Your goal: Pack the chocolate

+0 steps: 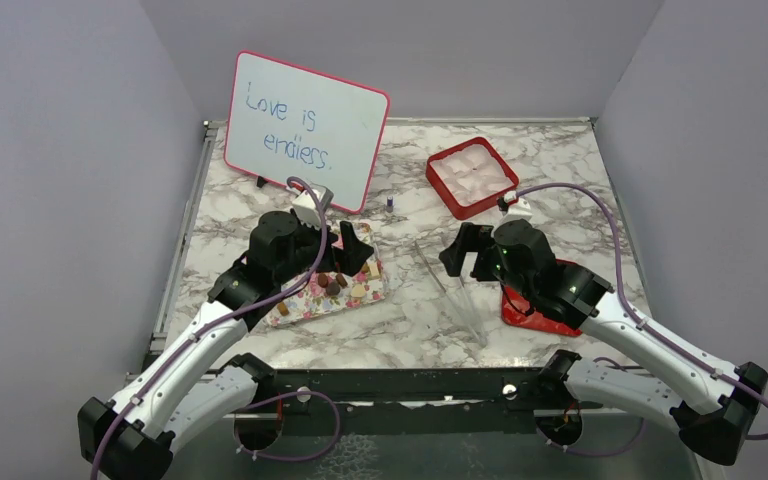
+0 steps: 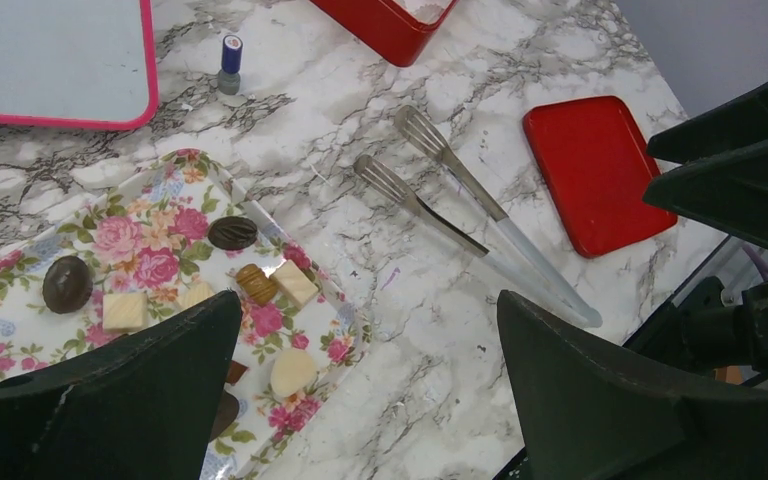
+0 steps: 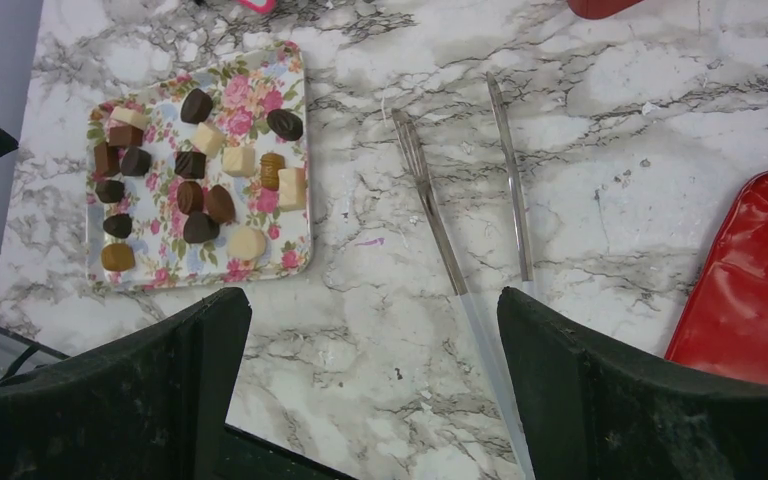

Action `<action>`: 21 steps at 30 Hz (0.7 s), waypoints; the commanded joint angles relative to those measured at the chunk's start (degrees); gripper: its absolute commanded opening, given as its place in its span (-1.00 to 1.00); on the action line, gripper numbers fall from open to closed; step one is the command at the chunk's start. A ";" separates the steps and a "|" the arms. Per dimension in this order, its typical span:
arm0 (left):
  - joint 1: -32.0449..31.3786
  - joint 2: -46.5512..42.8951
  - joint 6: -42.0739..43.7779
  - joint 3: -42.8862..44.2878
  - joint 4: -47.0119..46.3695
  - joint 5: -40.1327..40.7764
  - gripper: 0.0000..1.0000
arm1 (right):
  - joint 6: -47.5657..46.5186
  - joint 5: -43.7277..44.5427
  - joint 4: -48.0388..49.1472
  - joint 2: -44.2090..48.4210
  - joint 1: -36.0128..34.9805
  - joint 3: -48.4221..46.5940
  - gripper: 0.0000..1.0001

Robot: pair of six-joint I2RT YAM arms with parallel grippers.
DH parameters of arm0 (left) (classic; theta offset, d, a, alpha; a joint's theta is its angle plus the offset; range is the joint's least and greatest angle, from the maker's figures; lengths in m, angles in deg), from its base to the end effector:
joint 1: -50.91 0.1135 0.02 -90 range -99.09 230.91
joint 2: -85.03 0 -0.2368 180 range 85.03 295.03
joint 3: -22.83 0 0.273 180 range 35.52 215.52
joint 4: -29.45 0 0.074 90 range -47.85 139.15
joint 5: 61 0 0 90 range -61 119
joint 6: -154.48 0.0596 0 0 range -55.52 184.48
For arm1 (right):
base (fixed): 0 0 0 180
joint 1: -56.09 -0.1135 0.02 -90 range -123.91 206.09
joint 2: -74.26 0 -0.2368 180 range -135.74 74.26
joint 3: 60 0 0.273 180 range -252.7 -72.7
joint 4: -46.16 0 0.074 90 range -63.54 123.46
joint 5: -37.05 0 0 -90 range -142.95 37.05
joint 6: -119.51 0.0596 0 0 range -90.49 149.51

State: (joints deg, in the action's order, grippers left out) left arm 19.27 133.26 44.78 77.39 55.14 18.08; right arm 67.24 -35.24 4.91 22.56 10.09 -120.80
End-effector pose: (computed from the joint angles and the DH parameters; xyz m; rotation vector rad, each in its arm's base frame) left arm 0.2143 -0.1453 0.2763 0.3388 1.9525 -0.7772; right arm 0.1892 0.1698 0.2729 0.0295 2.1501 0.5415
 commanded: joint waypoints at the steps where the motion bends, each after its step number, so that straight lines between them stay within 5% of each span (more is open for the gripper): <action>1: -0.20 0.44 1.07 1.27 0.37 -1.67 0.98 | 1.44 1.70 -0.45 0.37 0.30 -0.18 1.00; 14: -0.18 -4.90 3.97 2.90 3.29 6.53 0.98 | -1.88 -8.74 1.64 -0.71 0.29 0.60 0.99; 21: -0.18 -8.59 5.81 1.65 5.17 14.62 0.98 | -5.18 -13.27 -0.55 -9.82 0.27 1.51 0.76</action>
State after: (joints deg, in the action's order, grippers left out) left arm 19.27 126.81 48.67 78.28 58.94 26.13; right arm 64.58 -44.46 5.74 18.32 10.09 -119.97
